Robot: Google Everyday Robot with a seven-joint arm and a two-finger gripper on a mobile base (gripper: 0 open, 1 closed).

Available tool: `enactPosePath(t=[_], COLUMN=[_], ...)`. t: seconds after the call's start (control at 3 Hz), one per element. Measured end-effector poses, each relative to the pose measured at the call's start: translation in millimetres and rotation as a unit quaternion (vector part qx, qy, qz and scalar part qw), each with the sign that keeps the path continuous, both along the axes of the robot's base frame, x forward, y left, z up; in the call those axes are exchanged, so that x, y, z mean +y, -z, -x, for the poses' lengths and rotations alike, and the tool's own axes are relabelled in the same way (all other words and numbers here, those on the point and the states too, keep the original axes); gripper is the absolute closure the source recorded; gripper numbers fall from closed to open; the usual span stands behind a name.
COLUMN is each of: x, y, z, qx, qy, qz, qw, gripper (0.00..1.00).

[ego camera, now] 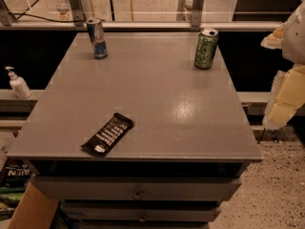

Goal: Knock redbull can over

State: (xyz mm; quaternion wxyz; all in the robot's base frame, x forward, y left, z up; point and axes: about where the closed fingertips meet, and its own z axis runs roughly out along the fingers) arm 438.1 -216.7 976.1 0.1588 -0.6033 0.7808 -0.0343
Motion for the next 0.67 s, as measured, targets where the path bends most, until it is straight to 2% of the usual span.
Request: enactPosePath(t=[0.33,0.67], x=[0.0,10.1], y=[0.0,3.8], z=[0.0,-2.3], qx=[0.000,0.001], qy=[0.000,-0.001], qz=[0.000,-0.018], qw=[1.0000,0.9998], gripper=[0.00,0.00])
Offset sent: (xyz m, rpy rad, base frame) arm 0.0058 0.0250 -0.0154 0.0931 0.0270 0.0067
